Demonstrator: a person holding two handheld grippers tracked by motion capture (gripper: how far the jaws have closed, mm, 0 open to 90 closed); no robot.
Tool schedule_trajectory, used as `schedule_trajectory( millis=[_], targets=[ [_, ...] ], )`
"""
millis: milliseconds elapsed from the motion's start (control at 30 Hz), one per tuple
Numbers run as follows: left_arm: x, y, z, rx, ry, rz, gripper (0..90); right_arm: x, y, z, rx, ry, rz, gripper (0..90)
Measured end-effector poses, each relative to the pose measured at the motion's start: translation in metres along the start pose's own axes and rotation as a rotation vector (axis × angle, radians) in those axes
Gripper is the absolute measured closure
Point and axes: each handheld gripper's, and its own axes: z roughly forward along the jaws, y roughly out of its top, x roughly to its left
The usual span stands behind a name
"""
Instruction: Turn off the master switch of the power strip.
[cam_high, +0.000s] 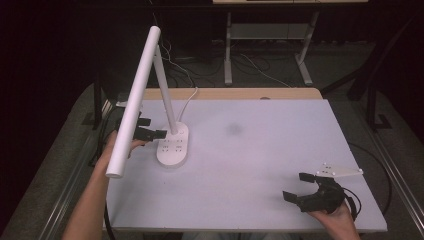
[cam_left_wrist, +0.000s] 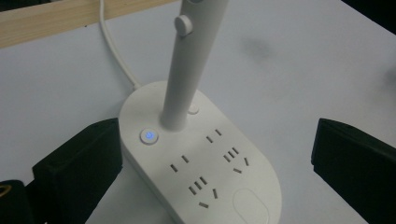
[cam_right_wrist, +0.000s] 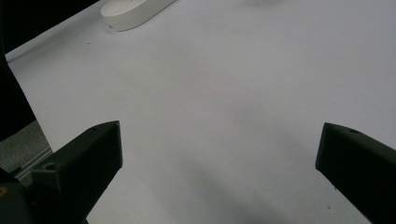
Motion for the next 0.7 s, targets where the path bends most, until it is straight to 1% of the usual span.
schedule_trajectory(
  millis=[67,100,133,167,200,233,267,333,433,467,500,533,567,600,633,700],
  targets=[
    [0.004,0.002,0.0,-0.002,0.006,-0.014,1.7,0.0,0.0,0.0,-0.001,-0.001,-0.001,0.1],
    [0.006,0.003,0.001,-0.007,0.008,-0.014,2.0,0.0,0.0,0.0,0.003,0.001,0.006,0.1],
    [0.006,0.003,0.001,-0.007,0.008,-0.014,2.5,0.0,0.0,0.0,0.001,-0.001,0.002,0.1],
    [0.007,0.003,0.001,-0.01,0.015,-0.028,3.0,0.0,0.0,0.0,0.004,0.001,0.007,0.1],
    [0.011,0.005,0.001,-0.015,0.019,-0.037,3.6,0.0,0.0,-0.001,0.004,0.001,0.008,0.1],
    [0.011,0.005,0.001,-0.015,0.019,-0.037,4.2,0.0,0.0,-0.001,0.004,0.001,0.008,0.1],
    [0.014,0.005,0.0,-0.019,0.021,-0.043,5.2,0.0,0.0,-0.001,0.006,0.001,0.006,0.1],
    [0.019,0.006,0.0,-0.033,0.029,-0.066,6.7,0.0,0.0,-0.001,0.005,0.002,0.005,0.1],
    [0.022,0.006,0.0,-0.037,0.032,-0.071,10.3,-0.001,0.0,-0.001,0.005,0.002,0.005,0.1],
    [0.025,0.007,0.0,-0.05,0.036,-0.077,11.7,-0.001,-0.001,-0.001,0.007,0.001,0.003,0.1],
    [0.025,0.007,0.0,-0.05,0.036,-0.077,13.0,-0.001,-0.001,0.0,0.007,0.001,0.004,0.1],
    [0.026,0.007,0.0,-0.053,0.039,-0.099,13.9,-0.001,-0.001,0.0,0.008,0.001,0.004,0.1],
    [0.028,0.007,0.0,-0.053,0.04,-0.107,14.5,-0.001,-0.001,0.0,0.008,0.001,0.005,0.1],
    [0.032,0.007,0.0,-0.052,0.036,-0.092,15.1,-0.001,-0.001,0.0,0.009,0.0,0.006,0.1],
    [0.035,0.007,0.001,-0.055,0.039,-0.102,16.0,-0.001,-0.001,-0.001,0.009,0.0,0.005,0.1],
    [0.036,0.007,0.001,-0.058,0.044,-0.106,17.1,-0.001,-0.001,-0.001,0.008,0.0,0.004,0.1]
  ],
)
